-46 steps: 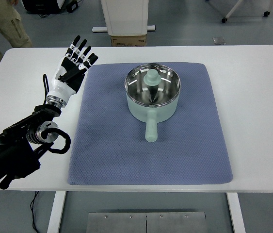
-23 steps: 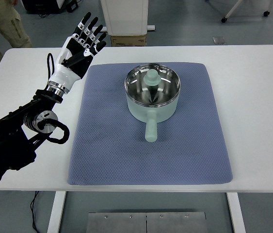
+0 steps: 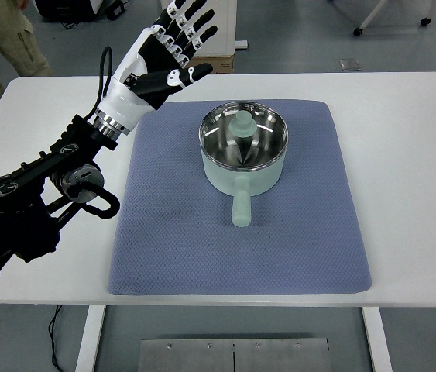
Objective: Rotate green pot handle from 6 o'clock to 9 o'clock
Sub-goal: 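Lift the left hand and swing it over the green saucepan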
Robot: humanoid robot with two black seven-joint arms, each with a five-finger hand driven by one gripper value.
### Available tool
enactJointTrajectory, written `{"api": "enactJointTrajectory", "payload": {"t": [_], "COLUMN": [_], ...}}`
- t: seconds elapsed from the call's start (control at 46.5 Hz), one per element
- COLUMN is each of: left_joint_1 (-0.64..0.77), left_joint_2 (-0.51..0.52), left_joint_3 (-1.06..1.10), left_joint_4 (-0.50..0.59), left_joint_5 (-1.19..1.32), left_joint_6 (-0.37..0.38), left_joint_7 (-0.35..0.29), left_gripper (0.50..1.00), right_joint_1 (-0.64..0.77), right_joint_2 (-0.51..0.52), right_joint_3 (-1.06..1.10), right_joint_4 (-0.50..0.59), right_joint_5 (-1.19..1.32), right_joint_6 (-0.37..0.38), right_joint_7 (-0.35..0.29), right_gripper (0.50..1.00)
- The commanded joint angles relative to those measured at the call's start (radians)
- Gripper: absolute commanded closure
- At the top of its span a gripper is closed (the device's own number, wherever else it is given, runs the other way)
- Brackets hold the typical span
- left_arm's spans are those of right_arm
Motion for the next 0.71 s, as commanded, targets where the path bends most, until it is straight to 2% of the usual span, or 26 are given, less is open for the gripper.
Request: {"api": "enactJointTrajectory", "payload": {"t": [0.0, 0.237, 0.689], "left_joint_1": [-0.009, -0.061, -0.119], "left_joint_2": [0.005, 0.035, 0.04], "left_joint_3": [-0.007, -0.009, 0.005], "left_joint_4": [-0.033, -0.087, -0.211], "left_joint_5": [0.033, 0.122, 0.488], "left_joint_6": [-0.001, -0.004, -0.032], "left_joint_7": [0.0, 0.0, 0.0], "left_gripper": [0.5, 0.5, 0.5], "right_joint_1": [0.0, 0.0, 0.0], "right_joint_2": [0.0, 0.0, 0.0], "right_joint_3": [0.0, 0.0, 0.0], "right_joint_4": [0.0, 0.0, 0.0], "right_joint_5": [0.0, 0.0, 0.0], "right_joint_6": [0.0, 0.0, 0.0], "right_joint_7": [0.0, 0.0, 0.0], "right_gripper": [0.5, 0.5, 0.5]}}
